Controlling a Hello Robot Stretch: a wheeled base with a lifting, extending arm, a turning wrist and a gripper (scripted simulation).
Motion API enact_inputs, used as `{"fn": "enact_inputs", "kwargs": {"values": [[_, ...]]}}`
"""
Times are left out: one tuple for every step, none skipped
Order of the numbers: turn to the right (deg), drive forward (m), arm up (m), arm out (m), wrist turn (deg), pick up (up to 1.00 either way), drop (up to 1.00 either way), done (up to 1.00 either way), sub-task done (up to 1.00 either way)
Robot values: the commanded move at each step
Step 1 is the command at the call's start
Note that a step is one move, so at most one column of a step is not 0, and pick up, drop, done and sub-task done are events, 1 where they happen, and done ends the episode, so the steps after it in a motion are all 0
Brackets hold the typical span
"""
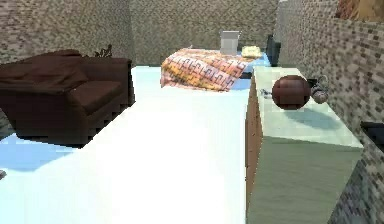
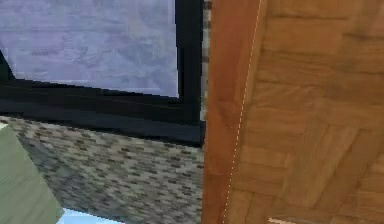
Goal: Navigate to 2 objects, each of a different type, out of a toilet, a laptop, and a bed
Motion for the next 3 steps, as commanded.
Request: {"fn": "enact_inputs", "kwargs": {"values": [[0.0,0.9,0.0,0.0,0.0,0.0,0.0,0.0,0.0],[9.0,0.0,0.0,0.0,0.0,0.0,0.0,0.0,0.0],[0.0,1.0,0.0,0.0,0.0,0.0,0.0,0.0,0.0]]}}
